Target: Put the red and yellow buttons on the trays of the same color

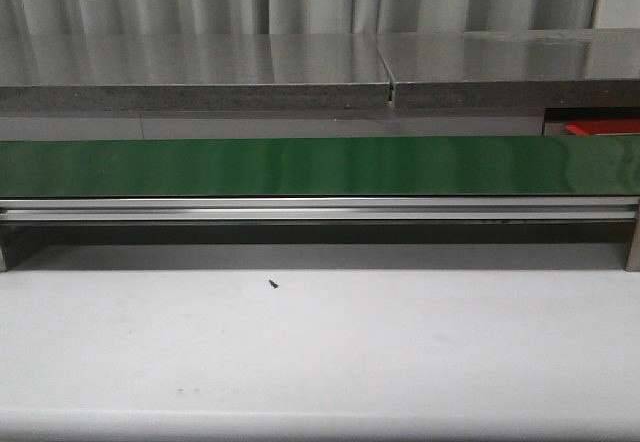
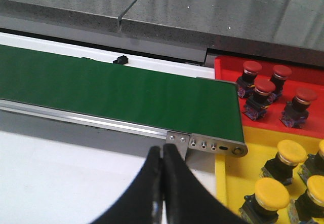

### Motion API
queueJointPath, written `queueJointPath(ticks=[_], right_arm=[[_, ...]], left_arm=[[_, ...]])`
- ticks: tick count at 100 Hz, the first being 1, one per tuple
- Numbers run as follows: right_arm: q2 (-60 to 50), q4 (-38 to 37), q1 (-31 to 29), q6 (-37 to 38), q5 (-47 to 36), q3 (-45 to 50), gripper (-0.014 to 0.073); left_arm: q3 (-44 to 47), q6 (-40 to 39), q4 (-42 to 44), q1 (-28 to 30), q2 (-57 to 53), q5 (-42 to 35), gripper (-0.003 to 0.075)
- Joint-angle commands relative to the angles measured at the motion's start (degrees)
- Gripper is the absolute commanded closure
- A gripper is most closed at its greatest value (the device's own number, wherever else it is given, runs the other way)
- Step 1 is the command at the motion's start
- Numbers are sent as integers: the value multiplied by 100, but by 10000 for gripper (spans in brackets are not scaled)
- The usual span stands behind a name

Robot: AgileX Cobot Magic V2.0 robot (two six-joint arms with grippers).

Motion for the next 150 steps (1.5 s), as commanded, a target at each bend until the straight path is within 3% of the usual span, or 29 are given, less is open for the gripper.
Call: queueJointPath(ticks=[1, 26, 36, 150], right_arm=[[-269, -164, 6, 130, -731, 277, 711], [-1374, -194, 6, 130, -1310, 1500, 711], [-1341, -194, 6, 130, -1598, 1827, 711], [-1341, -194, -1, 141, -1526, 1817, 711]], left_arm=[[-164, 15, -122, -51, 47, -376, 739], [-164, 15, -122, -51, 47, -376, 739], [-164, 15, -122, -51, 47, -362, 739], [-164, 15, -122, -51, 47, -420, 739]])
